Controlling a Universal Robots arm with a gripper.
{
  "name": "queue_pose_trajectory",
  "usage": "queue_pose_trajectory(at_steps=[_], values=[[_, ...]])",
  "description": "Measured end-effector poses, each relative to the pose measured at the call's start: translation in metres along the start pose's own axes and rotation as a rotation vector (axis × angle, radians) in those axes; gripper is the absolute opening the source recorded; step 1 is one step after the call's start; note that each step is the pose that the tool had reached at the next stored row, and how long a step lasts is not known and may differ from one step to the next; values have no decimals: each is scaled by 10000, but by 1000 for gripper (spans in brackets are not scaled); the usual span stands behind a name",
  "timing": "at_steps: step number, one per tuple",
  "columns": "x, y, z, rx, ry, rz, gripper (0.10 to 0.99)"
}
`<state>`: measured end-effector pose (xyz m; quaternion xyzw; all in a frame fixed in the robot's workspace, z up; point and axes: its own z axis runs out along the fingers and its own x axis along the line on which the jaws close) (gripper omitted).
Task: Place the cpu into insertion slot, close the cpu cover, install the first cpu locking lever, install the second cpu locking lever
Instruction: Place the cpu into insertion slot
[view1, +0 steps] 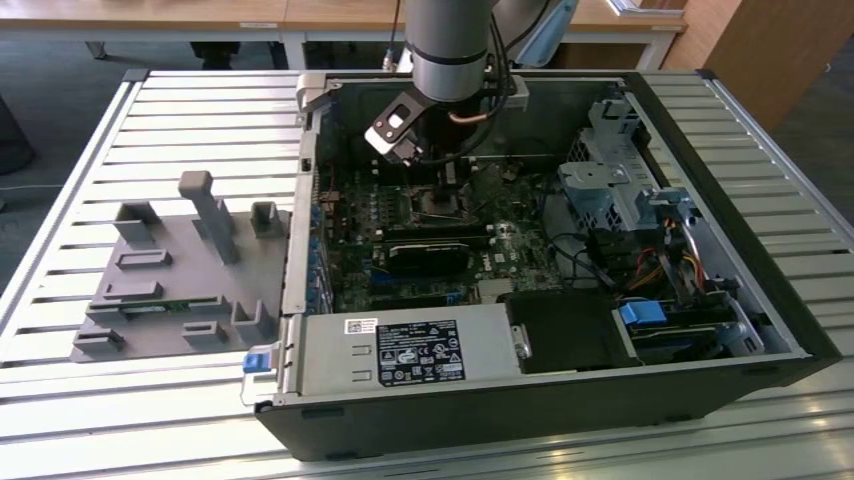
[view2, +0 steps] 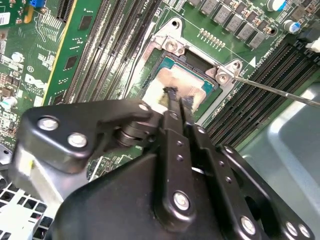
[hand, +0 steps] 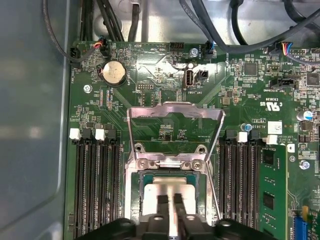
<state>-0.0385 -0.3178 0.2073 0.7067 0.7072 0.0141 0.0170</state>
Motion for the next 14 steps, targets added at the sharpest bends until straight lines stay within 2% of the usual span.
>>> queue_pose_trajectory(at_steps=[1, 14], values=[[0, 0, -1, 0, -1, 0, 122], [0, 1, -23, 1, -3, 0, 106]])
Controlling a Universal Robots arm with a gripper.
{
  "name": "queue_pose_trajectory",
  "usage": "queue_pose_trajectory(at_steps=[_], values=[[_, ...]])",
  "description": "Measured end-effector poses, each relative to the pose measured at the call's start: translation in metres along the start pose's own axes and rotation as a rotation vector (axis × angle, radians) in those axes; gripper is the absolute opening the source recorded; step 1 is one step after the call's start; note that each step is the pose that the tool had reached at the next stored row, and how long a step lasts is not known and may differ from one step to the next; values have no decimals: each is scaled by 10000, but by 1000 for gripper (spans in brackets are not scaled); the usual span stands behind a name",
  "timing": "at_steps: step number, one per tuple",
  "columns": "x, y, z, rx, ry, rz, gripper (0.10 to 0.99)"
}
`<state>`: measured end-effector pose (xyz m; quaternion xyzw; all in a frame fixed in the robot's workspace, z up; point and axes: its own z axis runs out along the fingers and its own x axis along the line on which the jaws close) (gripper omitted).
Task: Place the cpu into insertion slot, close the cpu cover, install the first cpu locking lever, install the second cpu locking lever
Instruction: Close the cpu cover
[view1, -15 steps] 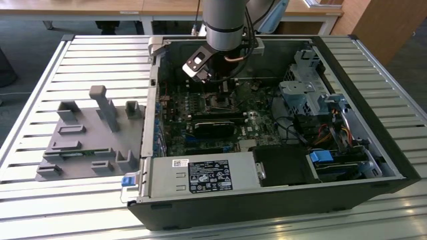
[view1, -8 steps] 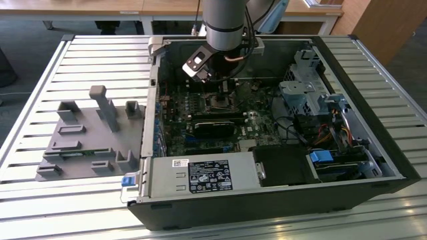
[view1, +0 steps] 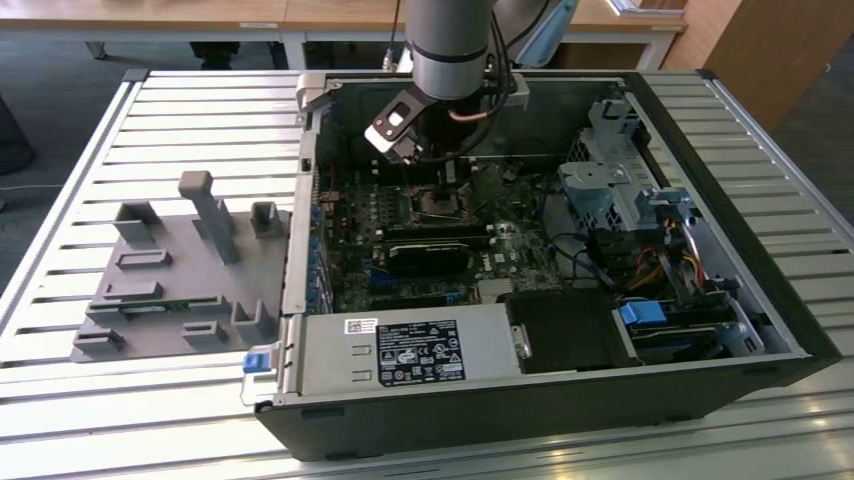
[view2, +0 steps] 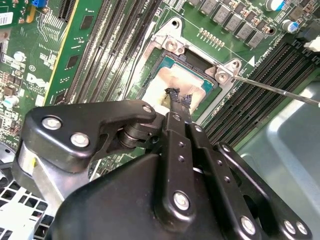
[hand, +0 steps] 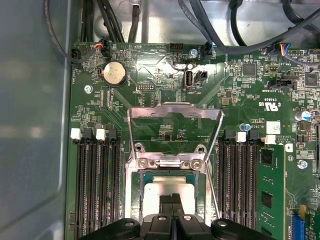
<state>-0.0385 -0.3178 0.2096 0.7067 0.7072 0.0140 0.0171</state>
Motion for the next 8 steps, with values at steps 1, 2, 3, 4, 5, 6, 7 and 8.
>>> queue_pose_trajectory(at_steps=[1, 2, 3, 4, 5, 6, 7, 8], values=[[0, 0, -2, 0, 0, 0, 106], [0, 0, -4, 0, 0, 0, 106], [0, 0, -7, 1, -2, 0, 106], [0, 0, -10, 1, -1, 0, 106], [0, 0, -14, 1, -1, 0, 106], [0, 1, -18, 0, 0, 0, 106], [0, 1, -24, 0, 0, 0, 106], [0, 1, -29, 0, 0, 0, 106]])
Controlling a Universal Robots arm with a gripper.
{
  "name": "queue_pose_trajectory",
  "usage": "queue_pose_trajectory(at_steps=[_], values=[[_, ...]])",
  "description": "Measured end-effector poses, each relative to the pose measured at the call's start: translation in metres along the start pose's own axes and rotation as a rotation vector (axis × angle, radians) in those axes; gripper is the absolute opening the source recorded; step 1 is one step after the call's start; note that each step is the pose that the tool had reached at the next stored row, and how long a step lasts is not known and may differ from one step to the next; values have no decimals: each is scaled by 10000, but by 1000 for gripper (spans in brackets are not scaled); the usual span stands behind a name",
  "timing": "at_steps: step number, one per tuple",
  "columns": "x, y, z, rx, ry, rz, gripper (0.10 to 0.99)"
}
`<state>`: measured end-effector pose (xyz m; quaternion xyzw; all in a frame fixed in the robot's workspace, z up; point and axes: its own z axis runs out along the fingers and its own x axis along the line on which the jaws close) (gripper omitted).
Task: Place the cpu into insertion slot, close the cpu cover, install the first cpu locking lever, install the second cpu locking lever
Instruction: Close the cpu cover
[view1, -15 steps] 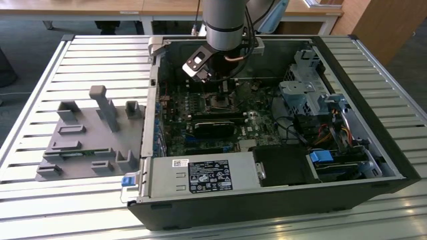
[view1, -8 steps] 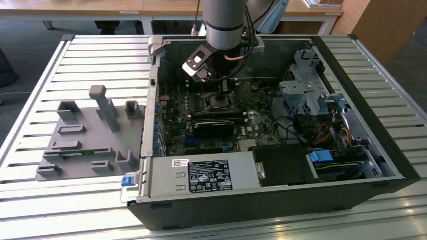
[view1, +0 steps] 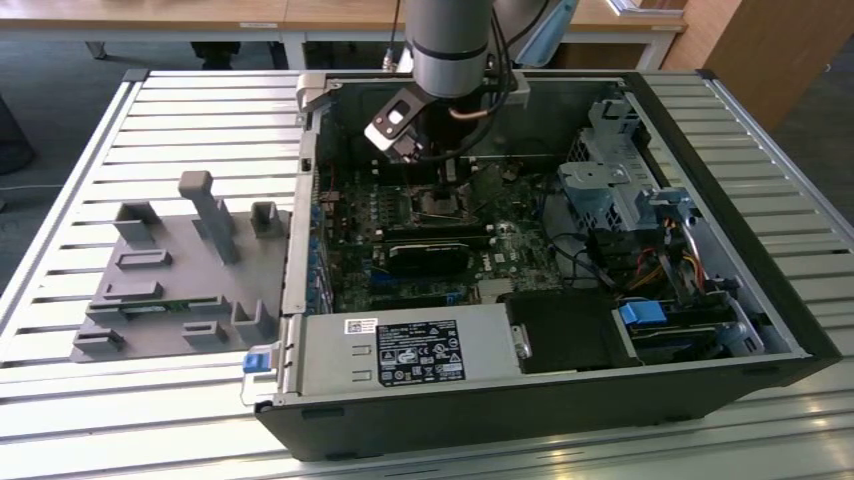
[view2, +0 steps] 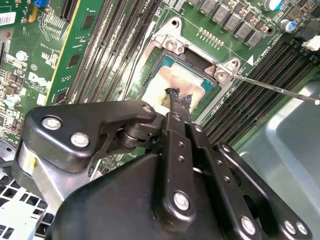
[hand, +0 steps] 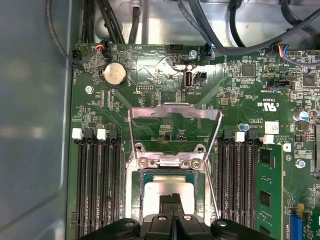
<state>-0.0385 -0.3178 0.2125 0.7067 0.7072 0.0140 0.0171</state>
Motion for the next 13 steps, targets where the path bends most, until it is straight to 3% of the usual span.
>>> queue_pose_trajectory(at_steps=[9, 13], values=[[0, 1, -21, 0, 0, 1, 106], [0, 3, -67, 1, -4, 6, 106]])
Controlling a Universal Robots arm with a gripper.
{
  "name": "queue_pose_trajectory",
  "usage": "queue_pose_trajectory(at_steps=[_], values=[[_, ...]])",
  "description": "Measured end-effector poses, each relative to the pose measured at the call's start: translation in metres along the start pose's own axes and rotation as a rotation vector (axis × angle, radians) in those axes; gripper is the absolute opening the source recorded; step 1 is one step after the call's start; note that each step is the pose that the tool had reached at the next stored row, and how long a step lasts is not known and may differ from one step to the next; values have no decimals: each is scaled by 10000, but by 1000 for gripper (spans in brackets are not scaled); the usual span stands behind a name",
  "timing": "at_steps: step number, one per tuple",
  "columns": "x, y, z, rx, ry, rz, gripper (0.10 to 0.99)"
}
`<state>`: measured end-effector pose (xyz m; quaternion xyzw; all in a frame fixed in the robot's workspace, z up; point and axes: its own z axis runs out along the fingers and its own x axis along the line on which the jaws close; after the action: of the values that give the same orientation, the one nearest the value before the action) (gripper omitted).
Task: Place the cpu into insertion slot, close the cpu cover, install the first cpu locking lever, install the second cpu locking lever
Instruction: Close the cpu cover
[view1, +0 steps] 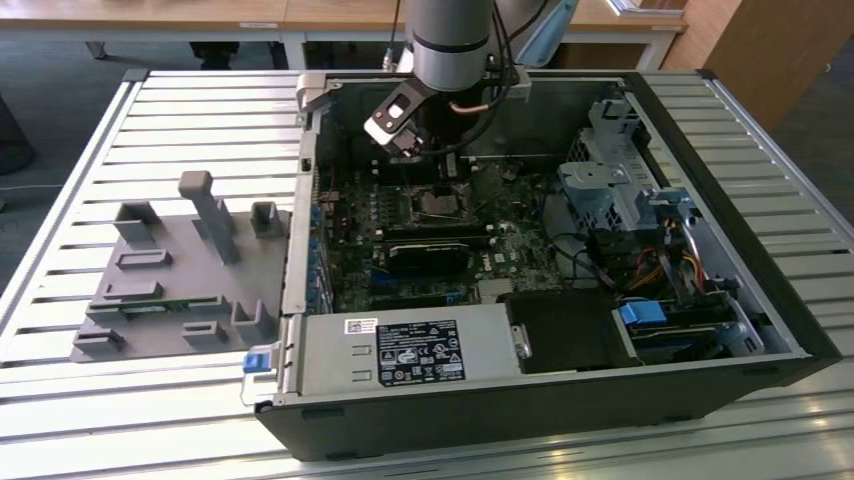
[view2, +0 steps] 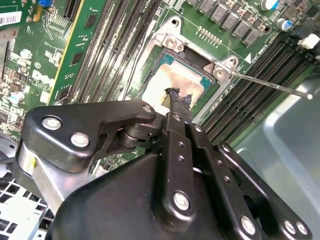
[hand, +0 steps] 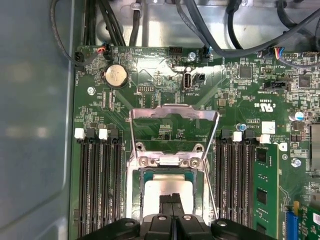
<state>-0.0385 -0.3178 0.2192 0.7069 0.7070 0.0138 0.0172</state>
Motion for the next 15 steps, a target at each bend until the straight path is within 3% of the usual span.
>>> queue_pose_trajectory(at_steps=[3, 10, 15], values=[[0, 3, -71, 0, -5, -1, 106], [-2, 14, -330, -1, -5, 1, 106], [-12, 15, -348, 0, -7, -2, 106]])
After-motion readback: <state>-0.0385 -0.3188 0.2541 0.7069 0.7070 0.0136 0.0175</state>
